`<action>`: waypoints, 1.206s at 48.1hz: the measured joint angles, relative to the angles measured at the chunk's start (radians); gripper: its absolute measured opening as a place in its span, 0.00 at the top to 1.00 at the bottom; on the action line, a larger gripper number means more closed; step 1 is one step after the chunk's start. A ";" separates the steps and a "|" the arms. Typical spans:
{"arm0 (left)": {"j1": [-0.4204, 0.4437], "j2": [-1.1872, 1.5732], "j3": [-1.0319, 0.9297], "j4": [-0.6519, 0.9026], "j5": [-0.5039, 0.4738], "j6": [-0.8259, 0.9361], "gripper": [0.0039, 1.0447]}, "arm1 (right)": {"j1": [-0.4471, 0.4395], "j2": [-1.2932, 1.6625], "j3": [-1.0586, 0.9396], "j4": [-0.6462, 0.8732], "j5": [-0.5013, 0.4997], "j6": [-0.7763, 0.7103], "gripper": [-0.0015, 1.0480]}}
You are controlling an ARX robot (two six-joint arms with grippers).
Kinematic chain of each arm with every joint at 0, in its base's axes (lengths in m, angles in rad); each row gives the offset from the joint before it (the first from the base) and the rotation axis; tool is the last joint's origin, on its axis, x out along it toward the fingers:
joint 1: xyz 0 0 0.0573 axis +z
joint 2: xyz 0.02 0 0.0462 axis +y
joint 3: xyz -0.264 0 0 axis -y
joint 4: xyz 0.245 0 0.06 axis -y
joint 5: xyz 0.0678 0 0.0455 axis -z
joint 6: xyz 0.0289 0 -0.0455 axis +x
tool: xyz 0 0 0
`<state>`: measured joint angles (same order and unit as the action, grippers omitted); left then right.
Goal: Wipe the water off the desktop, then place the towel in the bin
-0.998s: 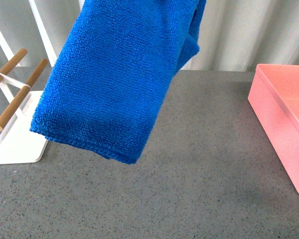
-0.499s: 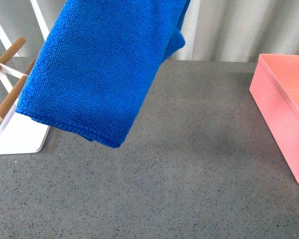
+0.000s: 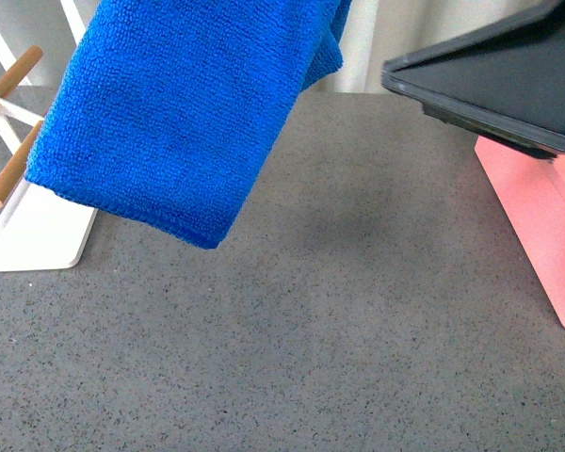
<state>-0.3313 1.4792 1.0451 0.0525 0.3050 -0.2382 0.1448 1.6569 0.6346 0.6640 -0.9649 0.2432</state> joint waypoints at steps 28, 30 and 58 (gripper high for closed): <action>0.000 0.000 0.000 0.000 -0.003 0.000 0.96 | 0.179 0.306 0.295 0.256 0.009 0.240 0.07; 0.000 0.000 0.000 0.000 -0.004 0.000 0.96 | 0.191 0.315 0.320 0.237 0.014 0.246 0.07; 0.002 0.000 0.000 0.001 -0.014 0.000 0.96 | 0.248 0.333 0.358 0.325 0.078 0.349 0.95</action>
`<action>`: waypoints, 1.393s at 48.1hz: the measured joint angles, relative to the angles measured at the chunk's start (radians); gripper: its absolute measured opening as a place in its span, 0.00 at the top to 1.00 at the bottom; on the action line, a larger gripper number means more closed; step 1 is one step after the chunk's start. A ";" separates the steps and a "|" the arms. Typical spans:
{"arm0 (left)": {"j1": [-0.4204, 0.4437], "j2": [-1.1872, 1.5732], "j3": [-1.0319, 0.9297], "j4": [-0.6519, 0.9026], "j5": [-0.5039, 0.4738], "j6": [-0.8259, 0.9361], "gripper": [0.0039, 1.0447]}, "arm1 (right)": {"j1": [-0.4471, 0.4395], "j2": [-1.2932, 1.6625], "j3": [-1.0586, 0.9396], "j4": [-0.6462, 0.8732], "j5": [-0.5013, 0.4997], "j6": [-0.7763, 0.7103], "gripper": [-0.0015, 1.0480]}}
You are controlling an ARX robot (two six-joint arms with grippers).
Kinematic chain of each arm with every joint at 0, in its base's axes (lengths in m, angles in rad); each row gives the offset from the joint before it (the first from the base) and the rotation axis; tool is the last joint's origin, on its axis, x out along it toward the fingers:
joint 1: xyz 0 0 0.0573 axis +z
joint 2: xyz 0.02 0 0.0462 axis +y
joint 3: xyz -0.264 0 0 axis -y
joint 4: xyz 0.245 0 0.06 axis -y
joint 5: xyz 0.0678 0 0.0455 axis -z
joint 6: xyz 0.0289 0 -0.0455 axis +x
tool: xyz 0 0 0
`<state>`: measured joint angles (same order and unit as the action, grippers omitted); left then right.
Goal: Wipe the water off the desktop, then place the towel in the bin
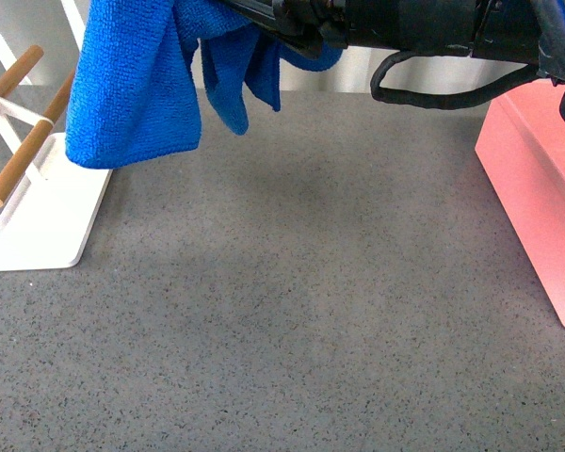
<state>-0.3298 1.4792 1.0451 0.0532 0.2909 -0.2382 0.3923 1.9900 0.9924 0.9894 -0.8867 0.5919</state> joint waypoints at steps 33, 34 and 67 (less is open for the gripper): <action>0.000 0.000 0.000 0.000 0.008 0.000 0.05 | -0.006 -0.018 -0.023 -0.068 0.029 -0.057 0.96; 0.000 0.000 0.000 0.000 0.008 0.000 0.06 | -0.006 -0.020 -0.025 -0.069 0.030 -0.059 0.96; 0.056 -0.194 -0.464 0.666 -0.560 0.209 0.55 | -0.040 -0.057 -0.063 -0.101 0.033 -0.098 0.96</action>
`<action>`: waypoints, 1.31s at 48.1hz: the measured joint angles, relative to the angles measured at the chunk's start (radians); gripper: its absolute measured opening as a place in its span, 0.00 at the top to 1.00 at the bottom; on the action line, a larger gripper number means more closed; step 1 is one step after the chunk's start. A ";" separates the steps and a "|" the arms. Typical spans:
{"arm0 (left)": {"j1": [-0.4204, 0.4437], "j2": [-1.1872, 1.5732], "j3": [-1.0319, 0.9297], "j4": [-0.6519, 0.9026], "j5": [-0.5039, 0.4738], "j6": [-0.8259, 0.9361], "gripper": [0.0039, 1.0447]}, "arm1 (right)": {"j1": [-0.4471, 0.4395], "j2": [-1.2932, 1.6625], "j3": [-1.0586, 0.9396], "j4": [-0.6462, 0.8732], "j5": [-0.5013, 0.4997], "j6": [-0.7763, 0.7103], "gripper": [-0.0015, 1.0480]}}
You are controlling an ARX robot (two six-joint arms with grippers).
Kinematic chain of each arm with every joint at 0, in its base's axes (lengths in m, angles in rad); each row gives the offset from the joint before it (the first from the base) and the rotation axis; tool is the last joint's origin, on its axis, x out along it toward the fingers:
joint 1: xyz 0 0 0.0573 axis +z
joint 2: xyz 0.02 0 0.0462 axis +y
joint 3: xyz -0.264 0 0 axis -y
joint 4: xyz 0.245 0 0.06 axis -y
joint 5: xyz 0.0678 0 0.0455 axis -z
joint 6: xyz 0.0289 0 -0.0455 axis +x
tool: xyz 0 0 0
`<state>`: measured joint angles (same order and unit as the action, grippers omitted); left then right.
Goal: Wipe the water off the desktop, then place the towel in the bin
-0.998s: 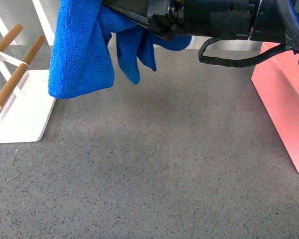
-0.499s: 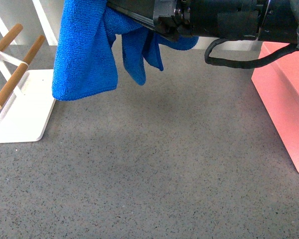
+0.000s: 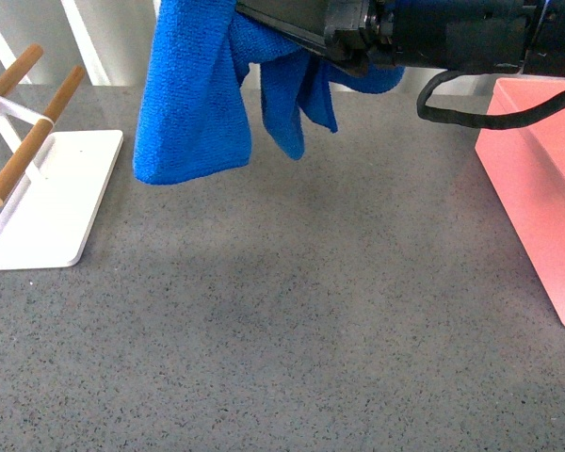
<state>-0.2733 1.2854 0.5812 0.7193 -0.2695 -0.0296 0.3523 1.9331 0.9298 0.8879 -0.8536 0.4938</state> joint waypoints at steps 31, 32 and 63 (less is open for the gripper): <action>0.175 -0.393 -0.431 0.017 0.176 0.022 0.97 | -0.018 -0.006 -0.021 -0.029 0.006 -0.039 0.96; 0.180 -0.410 -0.442 0.009 0.179 0.022 0.97 | -0.018 -0.006 -0.022 -0.031 0.008 -0.043 0.96; 0.271 -0.730 -0.559 -0.174 0.269 0.023 0.97 | -0.024 -0.007 -0.037 -0.125 0.059 -0.129 0.96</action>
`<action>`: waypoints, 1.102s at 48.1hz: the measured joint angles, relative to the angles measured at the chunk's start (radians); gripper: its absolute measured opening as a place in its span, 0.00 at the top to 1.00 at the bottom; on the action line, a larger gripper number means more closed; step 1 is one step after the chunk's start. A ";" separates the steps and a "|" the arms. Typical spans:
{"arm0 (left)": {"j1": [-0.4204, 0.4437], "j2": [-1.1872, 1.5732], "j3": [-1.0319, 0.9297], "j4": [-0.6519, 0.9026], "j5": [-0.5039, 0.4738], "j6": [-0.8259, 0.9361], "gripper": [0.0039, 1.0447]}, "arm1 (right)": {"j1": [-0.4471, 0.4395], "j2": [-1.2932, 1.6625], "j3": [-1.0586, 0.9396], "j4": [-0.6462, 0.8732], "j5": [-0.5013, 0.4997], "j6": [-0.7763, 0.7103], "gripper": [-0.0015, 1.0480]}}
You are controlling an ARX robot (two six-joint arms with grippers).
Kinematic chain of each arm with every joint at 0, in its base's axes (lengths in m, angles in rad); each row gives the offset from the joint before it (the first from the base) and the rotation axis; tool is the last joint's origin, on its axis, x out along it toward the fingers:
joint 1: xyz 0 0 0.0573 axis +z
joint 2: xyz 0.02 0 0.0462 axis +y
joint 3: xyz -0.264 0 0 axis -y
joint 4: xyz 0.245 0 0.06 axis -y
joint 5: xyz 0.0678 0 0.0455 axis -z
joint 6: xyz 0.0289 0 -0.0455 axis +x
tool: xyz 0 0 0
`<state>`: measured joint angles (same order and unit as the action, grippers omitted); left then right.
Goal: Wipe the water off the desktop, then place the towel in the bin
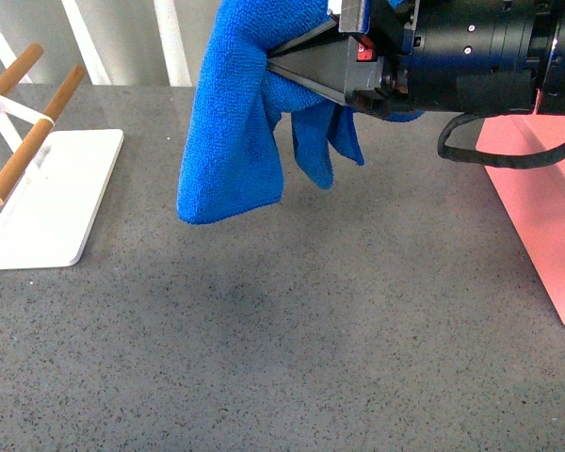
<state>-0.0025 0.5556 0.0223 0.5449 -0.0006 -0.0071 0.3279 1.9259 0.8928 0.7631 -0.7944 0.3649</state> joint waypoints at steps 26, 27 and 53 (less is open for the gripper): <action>0.000 -0.290 0.000 -0.275 0.000 0.000 0.97 | 0.006 0.000 0.001 0.003 0.000 -0.018 0.96; 0.000 -0.299 0.000 -0.285 0.000 0.000 0.97 | 0.005 0.000 0.001 0.006 0.000 -0.018 0.96; 0.000 -0.552 0.000 -0.539 0.001 0.000 0.97 | 0.002 0.000 -0.016 0.028 0.002 -0.018 0.96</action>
<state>-0.0021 0.0040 0.0223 0.0055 0.0002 -0.0071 0.3294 1.9255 0.8772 0.7910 -0.7929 0.3466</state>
